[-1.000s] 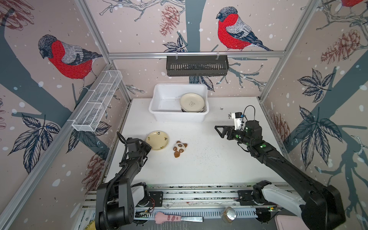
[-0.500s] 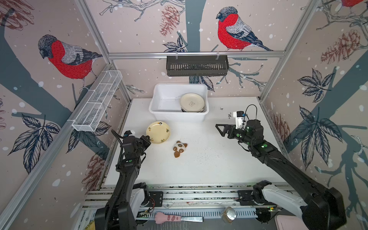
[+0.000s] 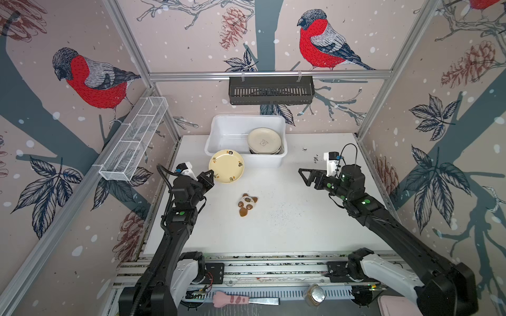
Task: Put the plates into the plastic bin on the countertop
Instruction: 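Lift the upright calligraphy plate with the left gripper and carry it to the bin, then lower the calligraphy plate onto the stack in the bin and open the left gripper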
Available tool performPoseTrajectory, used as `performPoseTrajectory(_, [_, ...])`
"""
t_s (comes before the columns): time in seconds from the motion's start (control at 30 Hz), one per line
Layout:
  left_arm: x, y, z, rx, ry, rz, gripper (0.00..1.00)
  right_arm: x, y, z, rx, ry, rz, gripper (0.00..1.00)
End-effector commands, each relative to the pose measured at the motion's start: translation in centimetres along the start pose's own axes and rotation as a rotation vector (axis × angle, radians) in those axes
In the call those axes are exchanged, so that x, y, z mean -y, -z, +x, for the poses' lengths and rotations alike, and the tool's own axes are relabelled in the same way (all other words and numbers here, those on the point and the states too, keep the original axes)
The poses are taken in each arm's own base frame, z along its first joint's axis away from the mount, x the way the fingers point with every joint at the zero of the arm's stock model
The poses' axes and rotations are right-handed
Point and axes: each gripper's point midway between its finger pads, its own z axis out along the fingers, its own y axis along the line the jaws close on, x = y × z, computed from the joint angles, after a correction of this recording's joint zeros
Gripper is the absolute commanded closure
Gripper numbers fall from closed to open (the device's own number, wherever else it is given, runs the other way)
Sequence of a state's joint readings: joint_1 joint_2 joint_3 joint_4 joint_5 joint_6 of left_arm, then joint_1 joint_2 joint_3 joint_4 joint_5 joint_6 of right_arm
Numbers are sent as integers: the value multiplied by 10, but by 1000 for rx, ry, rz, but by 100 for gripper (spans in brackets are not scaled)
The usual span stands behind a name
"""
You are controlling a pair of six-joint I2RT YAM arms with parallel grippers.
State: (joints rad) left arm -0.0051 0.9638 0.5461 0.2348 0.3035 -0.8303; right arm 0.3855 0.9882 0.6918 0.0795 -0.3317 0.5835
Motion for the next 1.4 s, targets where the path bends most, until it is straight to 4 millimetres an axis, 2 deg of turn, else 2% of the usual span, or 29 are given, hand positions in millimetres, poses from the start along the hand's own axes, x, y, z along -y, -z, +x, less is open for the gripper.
performPoseTrajectory(0.0, [35, -19, -21, 60, -43, 93, 100, 1, 7, -5, 26, 0, 25, 1])
performPoseTrajectory(0.23, [80, -92, -8, -66, -98, 153, 100, 9, 22, -8, 93, -7, 71, 1])
performPoseTrajectory(0.33, [89, -115, -6, -74, -136, 134, 100, 7, 23, -11, 92, -4, 74, 1])
performPoseTrajectory(0.5, [78, -156, -16, -63, -188, 29, 100, 9, 28, -11, 90, -8, 95, 1])
performPoseTrajectory(0.67, [68, -203, -13, -86, -235, -33, 100, 17, 35, -9, 90, -10, 149, 1])
performPoseTrajectory(0.7, [61, -213, -7, -108, -243, -51, 100, 18, 35, -8, 87, -12, 153, 1])
performPoseTrajectory(0.83, [56, -248, 8, -160, -262, -72, 100, 18, 36, -4, 77, -34, 148, 1])
performPoseTrajectory(1.13, [54, -294, 21, -193, -355, -166, 100, 22, 43, -3, 88, -40, 177, 1])
performPoseTrajectory(1.37, [47, -317, 27, -235, -399, -235, 100, 24, 43, -3, 86, -38, 194, 1])
